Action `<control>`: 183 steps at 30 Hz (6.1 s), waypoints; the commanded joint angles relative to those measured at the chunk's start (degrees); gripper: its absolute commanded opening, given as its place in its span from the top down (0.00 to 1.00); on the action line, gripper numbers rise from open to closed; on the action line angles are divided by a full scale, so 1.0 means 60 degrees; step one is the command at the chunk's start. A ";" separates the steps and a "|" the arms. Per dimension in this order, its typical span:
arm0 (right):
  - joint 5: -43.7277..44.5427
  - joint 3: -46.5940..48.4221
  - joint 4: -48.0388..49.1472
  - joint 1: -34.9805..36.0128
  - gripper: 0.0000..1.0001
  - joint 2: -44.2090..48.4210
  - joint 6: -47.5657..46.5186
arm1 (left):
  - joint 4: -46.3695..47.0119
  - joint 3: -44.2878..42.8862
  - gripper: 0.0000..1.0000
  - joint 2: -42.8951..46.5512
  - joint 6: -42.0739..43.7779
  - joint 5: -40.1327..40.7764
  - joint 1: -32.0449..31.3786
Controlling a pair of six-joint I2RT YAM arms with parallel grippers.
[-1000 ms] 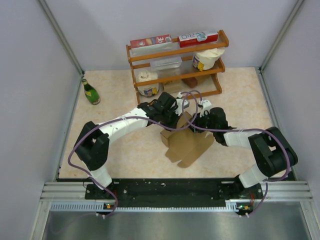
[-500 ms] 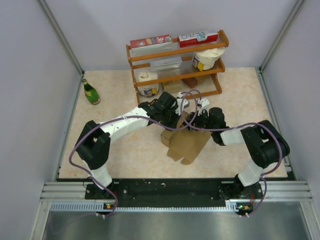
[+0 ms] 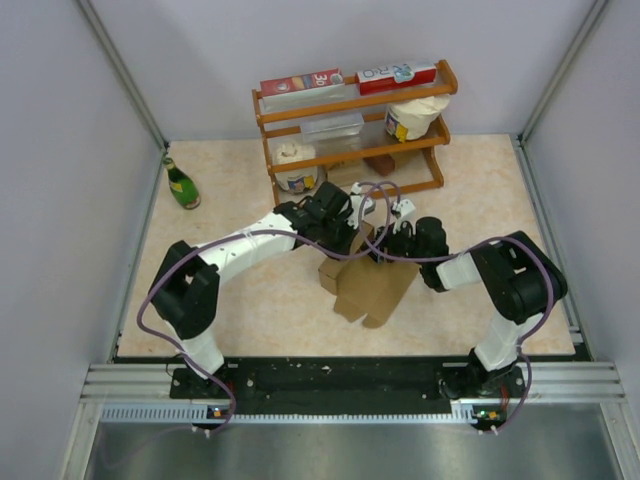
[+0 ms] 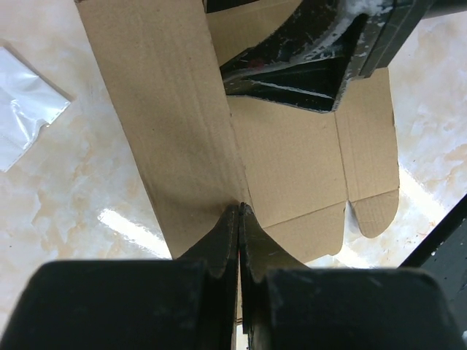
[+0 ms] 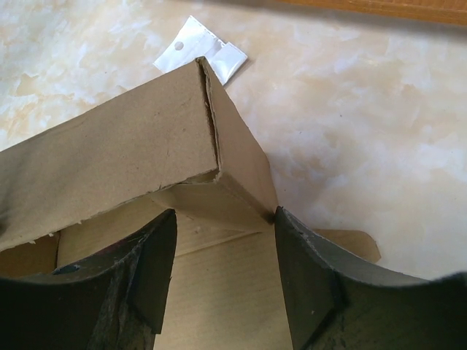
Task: Fold the paper box
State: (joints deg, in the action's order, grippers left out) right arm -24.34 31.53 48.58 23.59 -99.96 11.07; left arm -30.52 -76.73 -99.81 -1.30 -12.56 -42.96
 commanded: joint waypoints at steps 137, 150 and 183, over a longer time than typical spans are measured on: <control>0.1684 -0.0363 -0.0934 0.1151 0.72 0.1852 -0.1918 | 0.1469 -0.0673 1.00 -0.1002 -0.0311 -0.2844 0.1227; 0.1756 -0.0157 -0.0289 0.1151 0.88 0.1163 -0.1435 | 0.1381 -0.0718 1.00 -0.1046 -0.0252 -0.2917 0.1169; 0.1684 -0.0362 -0.2526 0.1180 0.55 0.2903 -0.1786 | 0.1381 -0.0630 1.00 -0.0914 -0.0281 -0.2405 0.0949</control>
State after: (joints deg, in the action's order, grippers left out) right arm -12.23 29.85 36.60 30.00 -87.99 0.84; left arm -23.68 -80.27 -108.44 -3.03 -26.57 -36.84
